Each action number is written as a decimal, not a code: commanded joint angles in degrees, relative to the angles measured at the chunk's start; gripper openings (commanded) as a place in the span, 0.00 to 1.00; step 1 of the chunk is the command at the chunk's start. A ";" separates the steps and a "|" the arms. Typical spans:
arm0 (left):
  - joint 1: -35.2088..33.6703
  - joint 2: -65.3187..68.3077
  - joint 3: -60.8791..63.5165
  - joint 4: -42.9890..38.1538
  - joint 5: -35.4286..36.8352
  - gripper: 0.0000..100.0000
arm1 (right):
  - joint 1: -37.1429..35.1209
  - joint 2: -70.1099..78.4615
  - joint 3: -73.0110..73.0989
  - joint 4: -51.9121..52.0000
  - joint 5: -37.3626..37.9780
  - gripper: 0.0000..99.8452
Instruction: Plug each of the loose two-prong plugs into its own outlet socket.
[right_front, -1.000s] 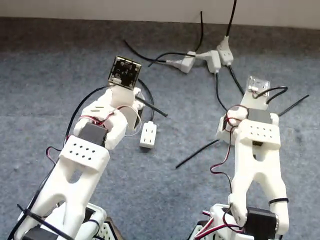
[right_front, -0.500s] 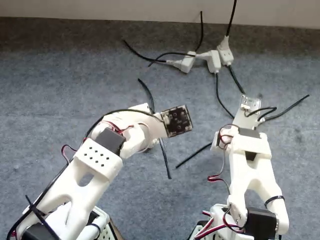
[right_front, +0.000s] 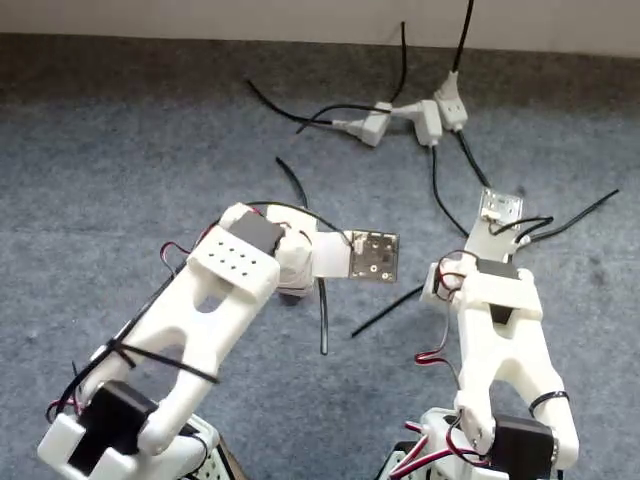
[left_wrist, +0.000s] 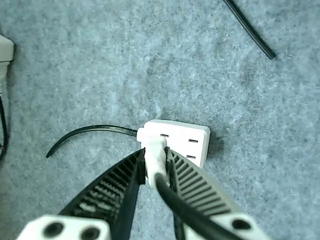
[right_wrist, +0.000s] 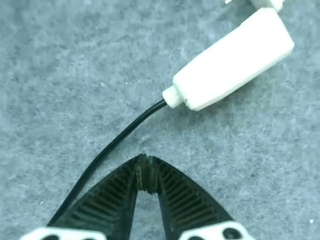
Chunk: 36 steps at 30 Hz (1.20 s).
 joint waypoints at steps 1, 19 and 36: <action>-0.48 3.21 -5.93 4.57 -1.76 0.01 | 0.57 -0.66 -0.13 -0.75 -0.70 0.01; -0.57 10.68 -11.74 13.45 -4.13 0.01 | 0.48 -0.66 -0.13 -0.75 -0.70 0.01; 2.68 11.03 -8.75 8.62 2.55 0.01 | 0.40 -0.31 -0.13 -0.75 -0.70 0.01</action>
